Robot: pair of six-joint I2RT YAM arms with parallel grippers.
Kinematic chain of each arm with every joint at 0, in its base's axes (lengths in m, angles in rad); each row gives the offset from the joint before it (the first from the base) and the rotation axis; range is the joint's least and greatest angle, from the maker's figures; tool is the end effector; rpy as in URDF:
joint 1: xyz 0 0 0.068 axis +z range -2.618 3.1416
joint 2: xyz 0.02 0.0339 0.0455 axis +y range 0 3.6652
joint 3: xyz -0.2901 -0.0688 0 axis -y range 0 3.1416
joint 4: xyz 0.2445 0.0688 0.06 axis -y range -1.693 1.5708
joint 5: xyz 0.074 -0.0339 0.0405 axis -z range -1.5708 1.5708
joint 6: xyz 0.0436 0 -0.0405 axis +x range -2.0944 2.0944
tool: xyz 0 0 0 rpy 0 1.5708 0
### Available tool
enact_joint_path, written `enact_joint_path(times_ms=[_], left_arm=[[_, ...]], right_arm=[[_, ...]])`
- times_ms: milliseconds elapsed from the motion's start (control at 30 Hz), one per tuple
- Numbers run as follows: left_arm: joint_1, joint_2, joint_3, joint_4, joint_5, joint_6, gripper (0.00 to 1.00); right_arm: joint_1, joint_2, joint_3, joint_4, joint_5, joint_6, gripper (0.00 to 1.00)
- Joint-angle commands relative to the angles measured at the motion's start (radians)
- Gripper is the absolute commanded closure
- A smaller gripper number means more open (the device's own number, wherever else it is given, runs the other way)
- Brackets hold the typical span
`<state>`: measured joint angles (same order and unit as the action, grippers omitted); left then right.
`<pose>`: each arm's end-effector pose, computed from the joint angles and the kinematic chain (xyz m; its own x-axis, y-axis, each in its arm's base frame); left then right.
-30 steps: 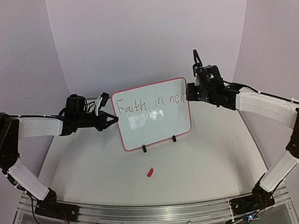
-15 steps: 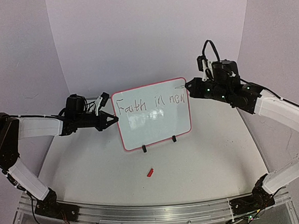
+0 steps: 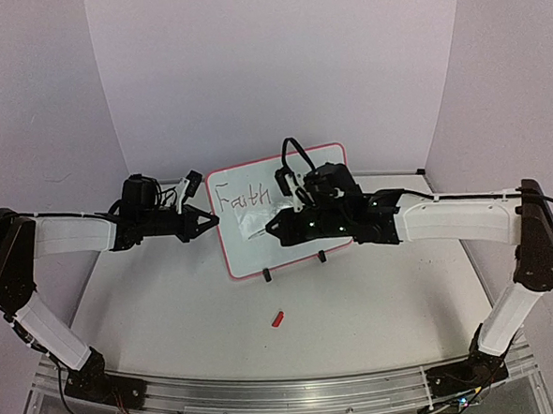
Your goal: Write a sentence on the whiteboard
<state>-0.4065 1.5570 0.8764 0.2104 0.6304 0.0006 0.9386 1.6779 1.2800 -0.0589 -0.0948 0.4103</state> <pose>0.3032 -0.1585 0.2469 -0.4157 0.1795 -0.8916 0.8023 0.5341 -0.2665 0.2360 0.3292 0.3107 -0.5794 -0.1190 -0.8063 -0.6785 0.6185 0.3963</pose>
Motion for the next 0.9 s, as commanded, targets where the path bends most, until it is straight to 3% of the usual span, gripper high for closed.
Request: enact_joint_path(times_ms=[0,333,867], left_arm=[[0.001,0.006,0.004,-0.029,-0.064,0.062,1.00],[0.001,0.006,0.001,-0.026,-0.064,0.060,1.00],[0.001,0.012,0.002,-0.026,-0.065,0.063,1.00]], right_arm=[[0.018,0.060,0.074,0.110,-0.032,0.028,1.00],[0.025,0.174,0.120,0.170,-0.019,0.045,1.00],[0.027,0.211,0.122,0.183,0.051,0.034,1.00]])
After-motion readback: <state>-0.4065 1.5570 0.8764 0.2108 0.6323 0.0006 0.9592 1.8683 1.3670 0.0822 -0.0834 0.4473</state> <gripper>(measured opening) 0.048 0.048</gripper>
